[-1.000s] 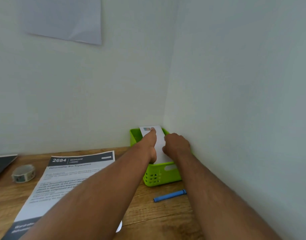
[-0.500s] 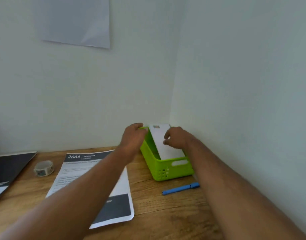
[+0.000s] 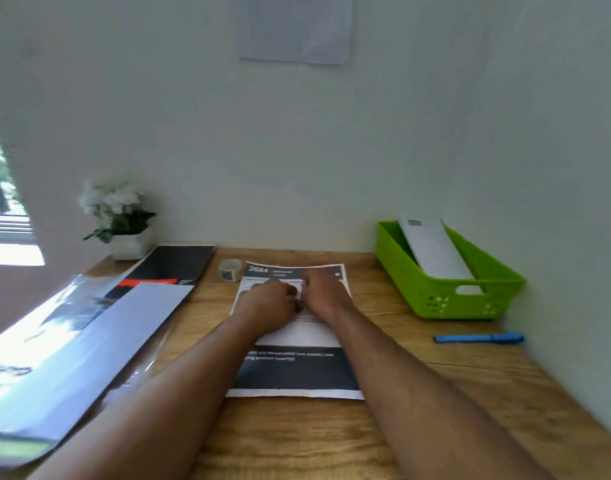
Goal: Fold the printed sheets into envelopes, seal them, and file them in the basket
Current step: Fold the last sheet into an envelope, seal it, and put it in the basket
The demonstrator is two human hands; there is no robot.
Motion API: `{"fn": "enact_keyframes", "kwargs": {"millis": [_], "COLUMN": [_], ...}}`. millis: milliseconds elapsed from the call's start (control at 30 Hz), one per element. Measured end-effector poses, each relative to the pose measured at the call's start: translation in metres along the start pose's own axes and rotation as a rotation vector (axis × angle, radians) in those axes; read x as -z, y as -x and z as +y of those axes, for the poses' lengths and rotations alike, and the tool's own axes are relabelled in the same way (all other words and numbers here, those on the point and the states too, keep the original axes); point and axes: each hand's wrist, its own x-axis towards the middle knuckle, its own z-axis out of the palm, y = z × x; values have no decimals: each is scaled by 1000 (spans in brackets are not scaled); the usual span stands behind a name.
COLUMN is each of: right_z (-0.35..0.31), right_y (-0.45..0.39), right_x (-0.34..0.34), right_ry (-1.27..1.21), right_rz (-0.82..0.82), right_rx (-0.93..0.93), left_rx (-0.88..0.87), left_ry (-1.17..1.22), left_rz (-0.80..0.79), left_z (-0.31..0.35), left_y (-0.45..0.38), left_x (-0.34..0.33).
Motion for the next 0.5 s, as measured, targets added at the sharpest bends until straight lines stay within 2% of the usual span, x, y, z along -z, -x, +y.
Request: {"fn": "enact_keyframes", "kwargs": {"millis": [133, 200, 500], "right_z": [14, 17, 19], "right_y": [0, 0, -6], "right_x": [-14, -16, -9], "right_ry": [37, 53, -38], "right_rz": [69, 65, 53], "right_rx": [53, 102, 140], "left_rx": [44, 79, 215], "left_ry": [122, 164, 151], "left_rz": [204, 246, 32], "left_z": [-23, -36, -53], "left_y": [-8, -14, -38], "left_x": [0, -1, -5]}}
